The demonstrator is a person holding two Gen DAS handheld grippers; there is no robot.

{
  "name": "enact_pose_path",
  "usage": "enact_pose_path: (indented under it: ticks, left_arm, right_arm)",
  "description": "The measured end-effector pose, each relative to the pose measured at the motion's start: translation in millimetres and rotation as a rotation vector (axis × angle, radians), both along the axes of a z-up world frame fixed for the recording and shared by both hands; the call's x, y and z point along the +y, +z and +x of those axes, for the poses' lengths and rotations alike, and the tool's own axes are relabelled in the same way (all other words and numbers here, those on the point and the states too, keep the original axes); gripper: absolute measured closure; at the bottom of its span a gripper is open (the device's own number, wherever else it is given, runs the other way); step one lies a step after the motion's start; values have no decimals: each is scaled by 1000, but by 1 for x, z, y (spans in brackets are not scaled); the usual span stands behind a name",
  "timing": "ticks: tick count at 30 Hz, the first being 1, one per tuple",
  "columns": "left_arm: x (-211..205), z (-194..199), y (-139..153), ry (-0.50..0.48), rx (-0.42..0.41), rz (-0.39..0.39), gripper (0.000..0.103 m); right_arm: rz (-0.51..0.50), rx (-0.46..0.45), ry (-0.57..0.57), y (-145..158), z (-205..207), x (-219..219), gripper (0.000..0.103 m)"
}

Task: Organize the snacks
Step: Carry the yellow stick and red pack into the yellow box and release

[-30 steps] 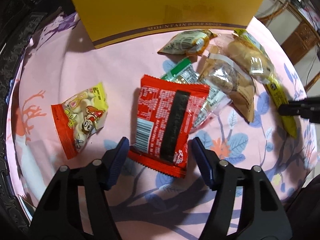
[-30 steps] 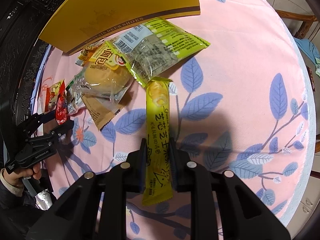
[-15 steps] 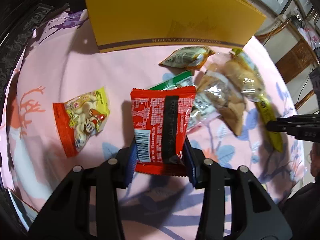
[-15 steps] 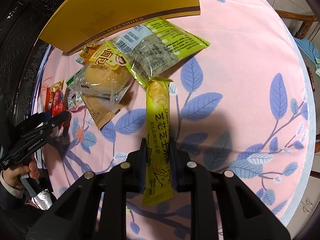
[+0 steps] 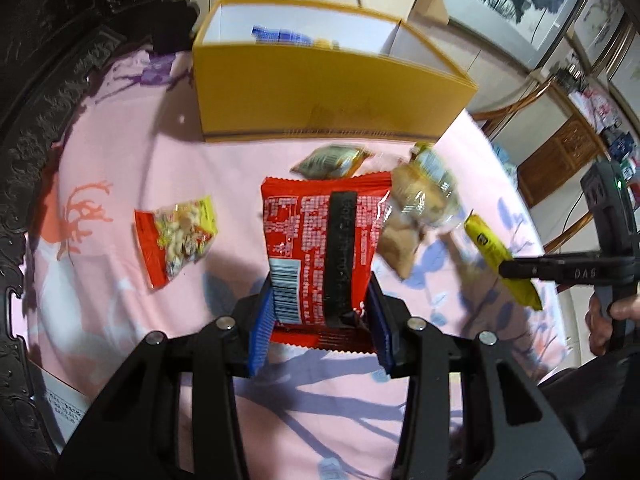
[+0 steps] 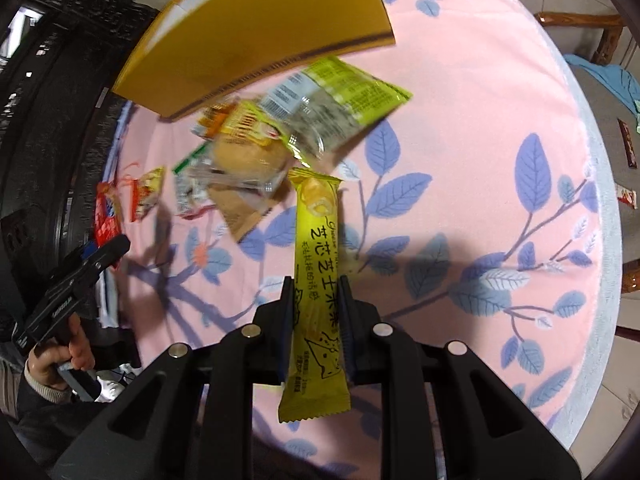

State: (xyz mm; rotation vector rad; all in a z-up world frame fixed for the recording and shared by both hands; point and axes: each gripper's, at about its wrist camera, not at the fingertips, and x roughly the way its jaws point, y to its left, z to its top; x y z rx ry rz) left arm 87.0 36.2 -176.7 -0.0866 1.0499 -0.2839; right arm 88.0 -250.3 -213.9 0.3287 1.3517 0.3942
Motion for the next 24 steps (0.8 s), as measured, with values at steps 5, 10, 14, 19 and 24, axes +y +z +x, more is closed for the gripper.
enact_pose_path:
  ticks: [5,10,14,19,24]
  left_arm:
    - [-5,11,35,19,-75,-50,60]
    - [-15,44,79,24,-173,-97,60]
    - [-29,84,107,21,-248,-104,60]
    - [-45,138,130,43,-294,-111,60]
    - [-59,192,125,48,-271,-61,60]
  right_arm:
    - [90,-70,-21,40,5,0,82]
    - [148,-178,-35,87,31,-1,82]
    - [177,-291,-39,126,72,2,82]
    - [173,-387,-37,151,129,12,82]
    - [154,-420,-31,151,182,24,82]
